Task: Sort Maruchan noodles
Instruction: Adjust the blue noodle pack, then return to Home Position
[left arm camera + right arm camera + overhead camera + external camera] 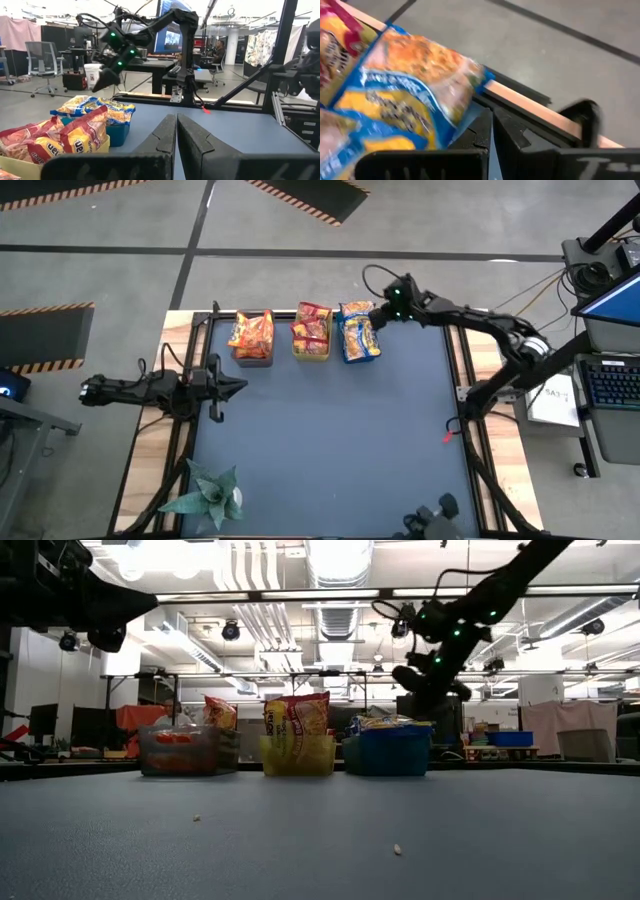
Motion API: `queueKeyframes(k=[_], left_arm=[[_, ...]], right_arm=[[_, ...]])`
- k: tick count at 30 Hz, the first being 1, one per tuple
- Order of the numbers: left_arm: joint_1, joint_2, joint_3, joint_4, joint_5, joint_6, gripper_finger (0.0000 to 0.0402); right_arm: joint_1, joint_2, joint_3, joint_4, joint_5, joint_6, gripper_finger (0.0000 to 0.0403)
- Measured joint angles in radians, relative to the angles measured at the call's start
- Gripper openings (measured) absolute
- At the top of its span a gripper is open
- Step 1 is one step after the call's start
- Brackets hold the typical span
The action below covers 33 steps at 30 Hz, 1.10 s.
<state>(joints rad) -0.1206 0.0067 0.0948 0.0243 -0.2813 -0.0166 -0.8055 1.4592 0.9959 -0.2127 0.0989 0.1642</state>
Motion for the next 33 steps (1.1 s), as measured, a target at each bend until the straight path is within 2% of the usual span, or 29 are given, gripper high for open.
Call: queueKeyframes(k=[6,12,22,26,29,33], left_arm=[[0.000,0.001,0.000,-0.011,0.000,-0.011,0.0000],[0.000,0.002,0.000,-0.015,0.000,-0.027,0.0000],[0.000,0.002,-0.001,-0.017,0.000,-0.028,0.0000],[0.000,0.002,-0.001,-0.017,0.000,-0.033,0.0000],[0.000,0.002,-0.001,-0.018,0.000,-0.043,0.0000],[0.000,-0.006,-0.001,-0.061,0.000,-0.039,0.0000]], right_arm=[[-0.005,0.133,0.111,-0.044,-0.060,-0.007,0.0008],[0.013,0.174,0.164,-0.081,-0.085,-0.008,0.0008],[0.041,0.133,0.157,-0.099,-0.130,0.011,0.0008],[0.048,0.133,0.157,-0.099,-0.110,0.008,0.0008],[0.046,0.130,0.157,-0.108,-0.047,-0.015,0.0008],[0.051,0.058,0.132,-0.122,-0.028,-0.044,0.0008]])
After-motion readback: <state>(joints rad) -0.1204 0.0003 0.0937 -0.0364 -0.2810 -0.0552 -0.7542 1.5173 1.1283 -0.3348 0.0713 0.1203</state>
